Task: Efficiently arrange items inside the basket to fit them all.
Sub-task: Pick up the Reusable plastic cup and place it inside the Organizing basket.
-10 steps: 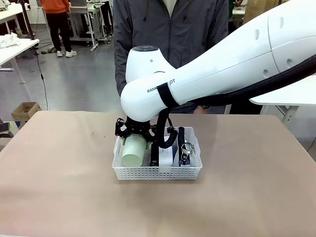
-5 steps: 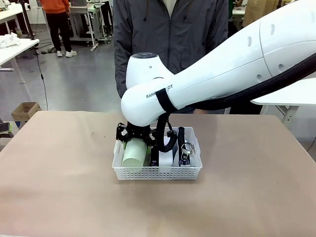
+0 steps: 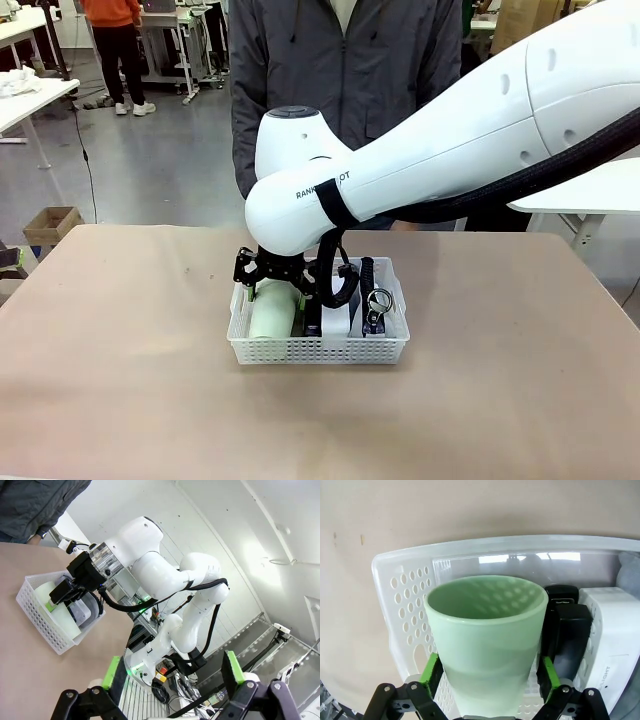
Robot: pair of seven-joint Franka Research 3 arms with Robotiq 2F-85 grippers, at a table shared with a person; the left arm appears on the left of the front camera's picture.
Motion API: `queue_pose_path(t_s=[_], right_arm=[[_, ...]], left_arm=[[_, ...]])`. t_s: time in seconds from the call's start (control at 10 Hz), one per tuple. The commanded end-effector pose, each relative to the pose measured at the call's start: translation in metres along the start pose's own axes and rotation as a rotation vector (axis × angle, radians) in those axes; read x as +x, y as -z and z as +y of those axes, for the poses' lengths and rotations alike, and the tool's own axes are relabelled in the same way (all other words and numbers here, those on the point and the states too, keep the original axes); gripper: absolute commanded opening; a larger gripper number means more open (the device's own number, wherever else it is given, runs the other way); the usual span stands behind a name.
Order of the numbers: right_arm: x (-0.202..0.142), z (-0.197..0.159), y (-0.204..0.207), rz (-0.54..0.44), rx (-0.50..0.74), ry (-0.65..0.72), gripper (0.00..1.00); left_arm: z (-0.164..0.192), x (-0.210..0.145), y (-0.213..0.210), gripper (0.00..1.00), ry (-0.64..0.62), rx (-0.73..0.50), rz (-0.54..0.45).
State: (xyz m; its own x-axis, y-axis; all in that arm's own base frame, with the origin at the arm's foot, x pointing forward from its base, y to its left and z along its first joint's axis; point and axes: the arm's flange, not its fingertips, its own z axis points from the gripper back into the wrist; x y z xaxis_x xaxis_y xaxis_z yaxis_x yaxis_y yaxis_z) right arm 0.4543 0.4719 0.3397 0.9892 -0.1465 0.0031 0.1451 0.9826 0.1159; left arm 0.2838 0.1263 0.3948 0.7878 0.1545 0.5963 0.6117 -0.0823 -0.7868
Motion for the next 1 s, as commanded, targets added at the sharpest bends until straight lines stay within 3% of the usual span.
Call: queue_pose_path(t_s=[0.0,0.3,0.5,0.7,0.9], right_arm=[[-0.001,-0.003,-0.006,-0.035,0.006,0.01,1.0],[-0.003,-0.014,-0.028,-0.045,0.031,-0.015,1.0],[-0.007,-0.041,-0.076,0.005,0.047,-0.127,1.0],[-0.002,-0.101,-0.136,0.066,0.236,-0.242,1.0],[0.008,-0.165,-0.163,0.113,0.384,-0.206,1.0]], left_arm=[[-0.008,-0.008,0.013,1.0,-0.012,0.001,-0.02],[-0.008,-0.008,0.013,1.0,-0.012,0.001,-0.02],[-0.008,-0.008,0.013,1.0,-0.012,0.001,-0.02],[-0.008,-0.008,0.013,1.0,-0.012,0.001,-0.02],[-0.008,-0.008,0.013,1.0,-0.012,0.001,-0.02]])
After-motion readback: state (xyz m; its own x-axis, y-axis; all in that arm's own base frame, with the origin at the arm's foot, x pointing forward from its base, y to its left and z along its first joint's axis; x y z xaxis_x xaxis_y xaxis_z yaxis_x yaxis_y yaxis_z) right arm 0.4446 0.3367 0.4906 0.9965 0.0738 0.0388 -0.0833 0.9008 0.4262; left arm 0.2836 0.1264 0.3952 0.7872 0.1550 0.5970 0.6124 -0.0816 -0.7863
